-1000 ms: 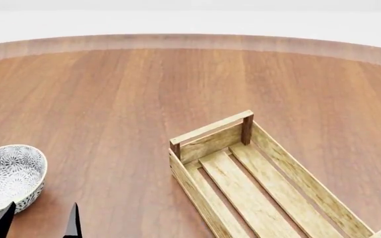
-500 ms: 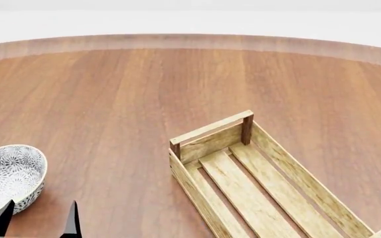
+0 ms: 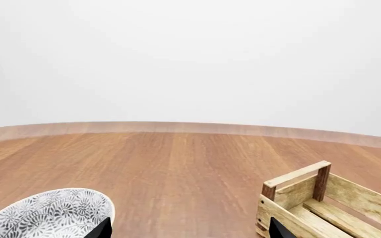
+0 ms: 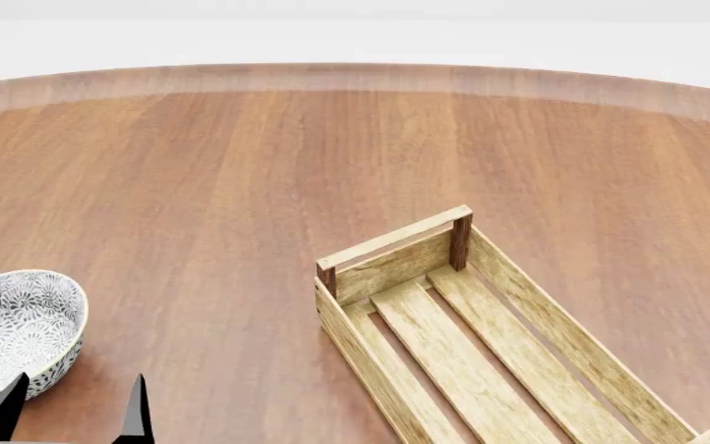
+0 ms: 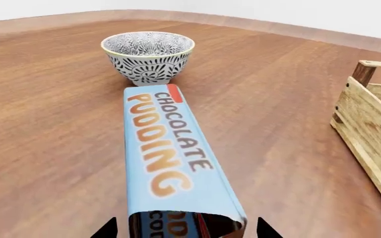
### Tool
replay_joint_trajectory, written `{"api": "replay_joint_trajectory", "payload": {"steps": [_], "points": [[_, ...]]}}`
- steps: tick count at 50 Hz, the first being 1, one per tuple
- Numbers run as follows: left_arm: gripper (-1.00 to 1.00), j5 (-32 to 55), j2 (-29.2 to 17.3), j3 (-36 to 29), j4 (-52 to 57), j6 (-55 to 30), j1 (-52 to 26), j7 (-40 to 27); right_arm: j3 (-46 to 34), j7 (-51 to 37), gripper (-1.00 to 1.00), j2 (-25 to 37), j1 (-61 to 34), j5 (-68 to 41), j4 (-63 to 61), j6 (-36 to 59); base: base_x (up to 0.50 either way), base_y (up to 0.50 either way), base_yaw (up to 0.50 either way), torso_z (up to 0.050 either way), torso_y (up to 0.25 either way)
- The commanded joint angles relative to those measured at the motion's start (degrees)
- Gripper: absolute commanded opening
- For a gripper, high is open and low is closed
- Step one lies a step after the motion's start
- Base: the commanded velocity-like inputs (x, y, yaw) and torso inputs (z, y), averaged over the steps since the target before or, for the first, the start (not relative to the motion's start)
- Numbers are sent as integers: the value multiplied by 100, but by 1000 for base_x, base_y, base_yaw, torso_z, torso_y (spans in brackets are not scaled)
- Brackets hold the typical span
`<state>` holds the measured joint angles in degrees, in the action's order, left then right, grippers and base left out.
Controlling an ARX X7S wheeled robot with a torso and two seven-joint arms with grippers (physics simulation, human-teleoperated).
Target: Pick up the chocolate pudding and put it in the tray.
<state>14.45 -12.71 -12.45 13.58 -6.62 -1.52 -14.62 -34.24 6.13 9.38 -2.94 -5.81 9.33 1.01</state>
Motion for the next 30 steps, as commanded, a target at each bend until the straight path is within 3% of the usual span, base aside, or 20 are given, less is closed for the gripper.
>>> {"api": "replay_joint_trajectory", "payload": {"steps": [1,15,16,30], "points": [[100,14,-6,-33,-71,53,-18,-18,-28,28,100,-70,-64,-72,350,-203,0,0,0,0,0],[100,23,-39,-86,-51,90,-7,-59,-85,-9,100,-88,-97,-91,477,-322,0,0,0,0,0],[100,34,-52,-82,-5,48,-10,-74,-95,-4,-100,-71,-88,-89,450,-326,0,0,0,0,0],[100,92,-106,-86,28,85,18,-106,243,-247,-100,97,-206,-305,78,-125,0,0,0,0,0]]}}
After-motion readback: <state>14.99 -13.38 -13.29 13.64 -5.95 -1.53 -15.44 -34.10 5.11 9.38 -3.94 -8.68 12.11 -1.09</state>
